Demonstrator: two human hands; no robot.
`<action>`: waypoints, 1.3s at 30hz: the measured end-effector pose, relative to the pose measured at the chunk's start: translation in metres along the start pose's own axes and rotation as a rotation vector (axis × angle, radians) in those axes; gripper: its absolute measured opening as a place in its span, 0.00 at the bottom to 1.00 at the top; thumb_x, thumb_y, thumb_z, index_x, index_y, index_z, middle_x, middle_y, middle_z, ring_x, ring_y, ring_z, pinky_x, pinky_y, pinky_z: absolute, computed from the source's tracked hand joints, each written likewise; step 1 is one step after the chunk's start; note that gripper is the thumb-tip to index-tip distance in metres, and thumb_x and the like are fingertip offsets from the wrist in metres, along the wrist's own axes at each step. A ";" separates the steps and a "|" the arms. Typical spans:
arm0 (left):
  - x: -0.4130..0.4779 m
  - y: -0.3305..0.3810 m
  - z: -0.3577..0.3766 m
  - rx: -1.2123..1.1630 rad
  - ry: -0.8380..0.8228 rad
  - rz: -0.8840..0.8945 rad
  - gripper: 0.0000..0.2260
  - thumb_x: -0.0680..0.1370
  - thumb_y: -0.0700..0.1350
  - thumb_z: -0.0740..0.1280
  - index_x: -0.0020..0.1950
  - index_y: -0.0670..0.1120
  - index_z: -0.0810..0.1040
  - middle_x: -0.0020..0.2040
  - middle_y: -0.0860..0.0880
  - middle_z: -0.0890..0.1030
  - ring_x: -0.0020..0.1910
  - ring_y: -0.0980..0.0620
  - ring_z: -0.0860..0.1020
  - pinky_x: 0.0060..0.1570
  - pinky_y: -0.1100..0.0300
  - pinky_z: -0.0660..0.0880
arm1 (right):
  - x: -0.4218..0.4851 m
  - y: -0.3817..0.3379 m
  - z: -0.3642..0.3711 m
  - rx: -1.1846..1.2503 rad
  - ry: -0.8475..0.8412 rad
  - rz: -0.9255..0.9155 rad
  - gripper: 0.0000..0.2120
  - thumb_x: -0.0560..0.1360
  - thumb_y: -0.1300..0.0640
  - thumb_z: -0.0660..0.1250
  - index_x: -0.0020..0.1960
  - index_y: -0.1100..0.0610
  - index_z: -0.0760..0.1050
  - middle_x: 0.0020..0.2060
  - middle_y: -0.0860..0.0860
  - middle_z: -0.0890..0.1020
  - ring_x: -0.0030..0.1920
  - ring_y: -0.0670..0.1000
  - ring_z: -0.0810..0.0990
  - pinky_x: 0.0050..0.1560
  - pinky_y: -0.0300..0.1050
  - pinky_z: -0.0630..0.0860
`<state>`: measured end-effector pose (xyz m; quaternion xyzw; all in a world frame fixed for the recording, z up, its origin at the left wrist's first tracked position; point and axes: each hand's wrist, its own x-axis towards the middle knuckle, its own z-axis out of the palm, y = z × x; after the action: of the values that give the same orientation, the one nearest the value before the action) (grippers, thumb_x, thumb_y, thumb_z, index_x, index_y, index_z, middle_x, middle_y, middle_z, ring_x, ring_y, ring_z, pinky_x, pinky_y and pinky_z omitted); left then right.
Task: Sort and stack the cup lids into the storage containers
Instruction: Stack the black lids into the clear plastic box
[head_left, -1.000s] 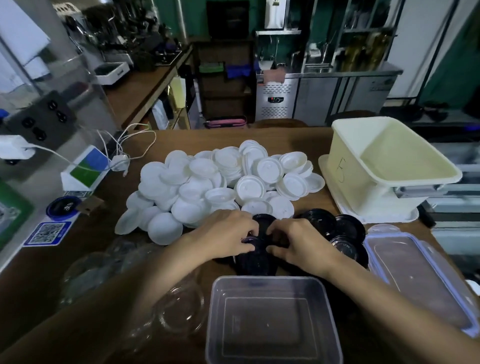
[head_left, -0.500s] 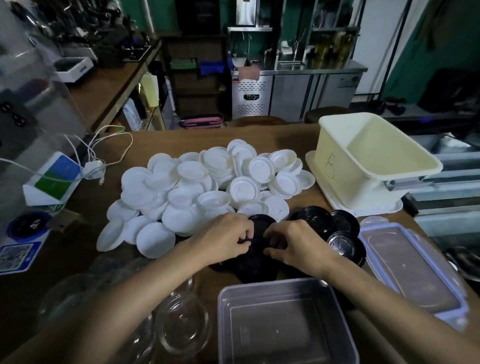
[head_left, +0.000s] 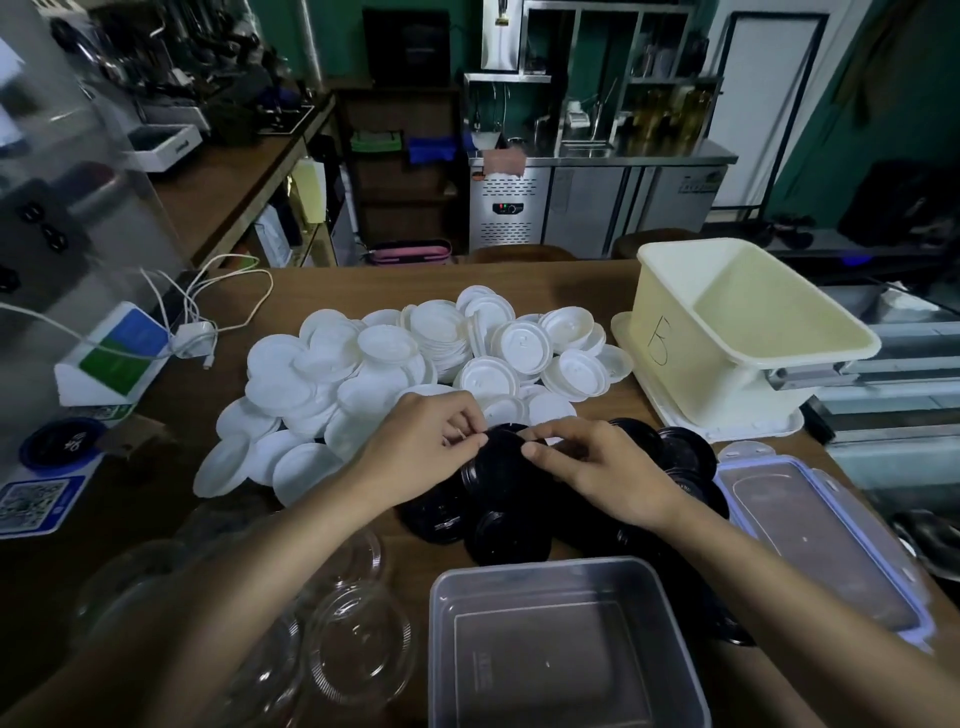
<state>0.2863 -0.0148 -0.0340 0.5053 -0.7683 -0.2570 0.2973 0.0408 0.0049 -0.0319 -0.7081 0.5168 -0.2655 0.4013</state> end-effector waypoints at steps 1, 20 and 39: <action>-0.001 0.000 0.000 0.007 0.007 -0.006 0.07 0.77 0.44 0.76 0.44 0.55 0.81 0.41 0.57 0.84 0.41 0.58 0.83 0.44 0.59 0.82 | -0.001 -0.001 0.001 0.005 0.010 -0.005 0.11 0.79 0.45 0.72 0.59 0.45 0.84 0.50 0.42 0.86 0.49 0.42 0.85 0.57 0.43 0.80; -0.030 0.018 -0.001 -0.195 0.174 0.039 0.05 0.77 0.38 0.76 0.46 0.47 0.84 0.44 0.54 0.87 0.45 0.58 0.85 0.49 0.65 0.81 | -0.020 -0.021 0.009 0.495 -0.150 0.099 0.07 0.79 0.49 0.71 0.53 0.52 0.81 0.51 0.52 0.84 0.56 0.51 0.83 0.61 0.50 0.80; -0.017 -0.015 0.037 0.479 -0.272 0.230 0.07 0.78 0.53 0.72 0.51 0.51 0.80 0.54 0.57 0.78 0.52 0.51 0.78 0.46 0.52 0.76 | -0.052 0.005 -0.008 0.119 0.020 0.052 0.23 0.65 0.49 0.82 0.57 0.43 0.78 0.53 0.45 0.85 0.57 0.47 0.83 0.66 0.52 0.76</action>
<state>0.2742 -0.0006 -0.0734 0.4317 -0.8920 -0.0983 0.0910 0.0144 0.0508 -0.0299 -0.6666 0.5224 -0.2923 0.4441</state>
